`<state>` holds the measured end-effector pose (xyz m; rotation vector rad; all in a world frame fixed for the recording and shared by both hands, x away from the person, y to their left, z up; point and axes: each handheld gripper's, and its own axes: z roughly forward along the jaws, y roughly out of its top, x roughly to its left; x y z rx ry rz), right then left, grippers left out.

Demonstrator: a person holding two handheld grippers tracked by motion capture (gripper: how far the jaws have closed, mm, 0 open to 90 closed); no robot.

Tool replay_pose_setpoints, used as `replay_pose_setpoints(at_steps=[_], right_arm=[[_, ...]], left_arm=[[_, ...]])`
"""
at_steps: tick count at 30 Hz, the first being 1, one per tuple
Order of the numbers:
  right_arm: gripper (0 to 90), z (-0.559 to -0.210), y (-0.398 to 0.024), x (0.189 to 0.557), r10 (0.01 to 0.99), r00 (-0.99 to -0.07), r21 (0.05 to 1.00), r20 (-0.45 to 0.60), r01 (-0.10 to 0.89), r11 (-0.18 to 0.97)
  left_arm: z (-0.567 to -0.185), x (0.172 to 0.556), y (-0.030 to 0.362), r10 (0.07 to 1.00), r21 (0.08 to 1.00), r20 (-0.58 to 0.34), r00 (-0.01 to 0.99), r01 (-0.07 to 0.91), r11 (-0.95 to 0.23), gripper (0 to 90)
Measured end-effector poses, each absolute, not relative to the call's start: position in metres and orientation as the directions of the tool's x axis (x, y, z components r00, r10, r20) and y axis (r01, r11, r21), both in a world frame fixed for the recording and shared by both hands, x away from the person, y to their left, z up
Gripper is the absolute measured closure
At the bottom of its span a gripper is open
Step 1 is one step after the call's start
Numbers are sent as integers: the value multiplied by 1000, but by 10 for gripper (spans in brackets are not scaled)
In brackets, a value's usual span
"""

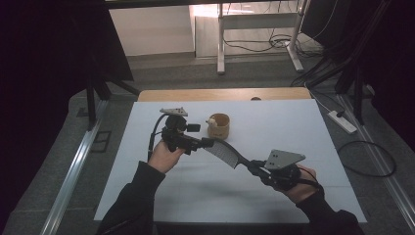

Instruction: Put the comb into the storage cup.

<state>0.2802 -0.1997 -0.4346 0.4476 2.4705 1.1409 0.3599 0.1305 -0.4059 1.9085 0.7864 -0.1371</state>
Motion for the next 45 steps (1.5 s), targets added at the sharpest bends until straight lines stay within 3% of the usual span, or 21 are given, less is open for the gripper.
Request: replay_pose_setpoints(at_steps=[32,36,40,45], right_arm=[[725,-431,-193,272,403,-874,787,-271,40,616],[725,-431,-194,272,403,-873,786,-276,36,617],[724,-431,-193,271,403,-870,786,-283,30,618],[725,-432,-193,271,402,-869,784,-290,26,621]], left_arm=[[-412,367,117,320,704,-577,751,656,-270,6],[-412,367,119,315,691,-595,739,671,-270,91],[-414,369,123,268,670,-641,719,695,-260,306],[-415,370,125,251,654,-666,702,712,-256,501]])
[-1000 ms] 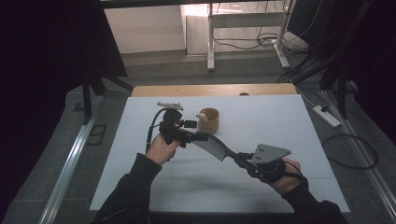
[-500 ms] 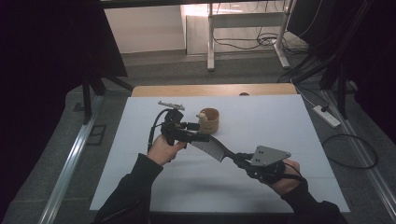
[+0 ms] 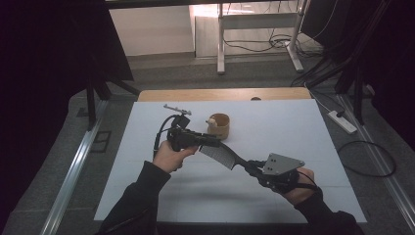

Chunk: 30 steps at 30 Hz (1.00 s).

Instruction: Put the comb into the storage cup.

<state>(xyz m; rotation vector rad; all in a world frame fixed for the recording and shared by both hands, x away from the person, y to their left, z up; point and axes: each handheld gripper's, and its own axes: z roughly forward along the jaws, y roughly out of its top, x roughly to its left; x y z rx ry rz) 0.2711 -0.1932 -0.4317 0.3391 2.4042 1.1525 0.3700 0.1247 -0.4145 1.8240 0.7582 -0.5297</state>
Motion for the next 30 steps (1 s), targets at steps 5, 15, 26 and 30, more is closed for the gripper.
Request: replay_pose_setpoints(at_steps=[5,15,26,30], right_arm=[[725,-432,-193,271,402,-867,783,-293,23,621],[724,-433,-193,271,397,-864,775,-311,11,632],[713,-436,-192,272,395,-857,771,-332,-5,637],[674,-437,-192,273,395,-859,773,-326,-2,634]], left_arm=[[-415,370,127,231,649,-683,693,721,-243,649],[-417,370,125,224,617,-713,664,746,-251,805],[-417,370,126,198,596,-748,634,772,-221,837],[-415,369,127,209,606,-735,645,763,-226,838]])
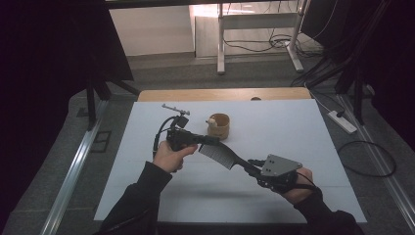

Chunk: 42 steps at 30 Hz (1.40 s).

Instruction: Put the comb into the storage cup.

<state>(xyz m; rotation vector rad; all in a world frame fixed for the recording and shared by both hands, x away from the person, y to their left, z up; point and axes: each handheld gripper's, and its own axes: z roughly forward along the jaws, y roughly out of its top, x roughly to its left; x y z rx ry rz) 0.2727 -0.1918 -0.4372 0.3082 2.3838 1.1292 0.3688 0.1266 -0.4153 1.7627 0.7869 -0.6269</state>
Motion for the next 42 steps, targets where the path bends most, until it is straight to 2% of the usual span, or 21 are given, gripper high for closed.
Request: replay_pose_setpoints(at_steps=[10,24,42], right_arm=[[507,-438,-192,275,409,-865,783,-290,31,621],[305,-440,-195,284,469,-862,771,-192,163,615],[209,-442,-201,290,489,-862,750,-130,237,617]], left_arm=[[-411,368,131,231,634,-707,668,744,-211,838],[-409,367,136,255,657,-680,687,726,-203,838],[-407,367,143,304,673,-653,693,716,-187,838]])
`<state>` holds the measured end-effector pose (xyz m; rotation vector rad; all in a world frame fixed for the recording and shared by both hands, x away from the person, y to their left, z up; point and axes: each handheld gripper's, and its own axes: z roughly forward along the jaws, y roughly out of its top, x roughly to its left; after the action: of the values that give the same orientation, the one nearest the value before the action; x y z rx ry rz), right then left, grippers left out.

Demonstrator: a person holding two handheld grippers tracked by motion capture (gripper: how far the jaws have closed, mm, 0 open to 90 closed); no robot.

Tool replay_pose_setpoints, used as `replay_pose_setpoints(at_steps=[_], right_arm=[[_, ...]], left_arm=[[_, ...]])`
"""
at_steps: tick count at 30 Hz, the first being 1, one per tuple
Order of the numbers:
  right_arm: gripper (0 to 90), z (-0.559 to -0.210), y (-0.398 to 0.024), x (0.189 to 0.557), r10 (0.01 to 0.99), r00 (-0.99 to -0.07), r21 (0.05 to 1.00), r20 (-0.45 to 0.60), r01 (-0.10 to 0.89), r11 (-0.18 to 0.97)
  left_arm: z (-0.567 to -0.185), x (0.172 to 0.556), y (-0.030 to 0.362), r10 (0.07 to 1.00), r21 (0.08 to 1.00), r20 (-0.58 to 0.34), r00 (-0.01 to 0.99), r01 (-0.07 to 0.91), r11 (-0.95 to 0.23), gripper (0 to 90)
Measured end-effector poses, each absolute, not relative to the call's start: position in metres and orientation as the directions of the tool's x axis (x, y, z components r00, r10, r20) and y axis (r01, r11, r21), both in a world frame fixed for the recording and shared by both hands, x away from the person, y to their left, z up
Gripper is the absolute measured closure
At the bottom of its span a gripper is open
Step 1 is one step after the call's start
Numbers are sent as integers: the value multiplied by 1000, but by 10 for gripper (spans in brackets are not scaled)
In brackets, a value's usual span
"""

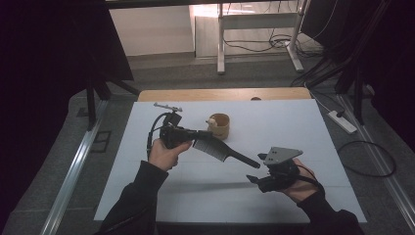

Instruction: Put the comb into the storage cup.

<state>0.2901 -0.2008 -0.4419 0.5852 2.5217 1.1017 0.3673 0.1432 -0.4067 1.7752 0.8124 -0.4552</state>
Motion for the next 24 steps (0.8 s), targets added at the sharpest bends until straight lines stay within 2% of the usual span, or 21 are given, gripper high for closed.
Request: replay_pose_setpoints(at_steps=[24], right_arm=[[47,-448,-218,295,547,-835,720,-57,345,602]], left_arm=[[-400,370,161,348,698,-623,700,699,-155,838]])
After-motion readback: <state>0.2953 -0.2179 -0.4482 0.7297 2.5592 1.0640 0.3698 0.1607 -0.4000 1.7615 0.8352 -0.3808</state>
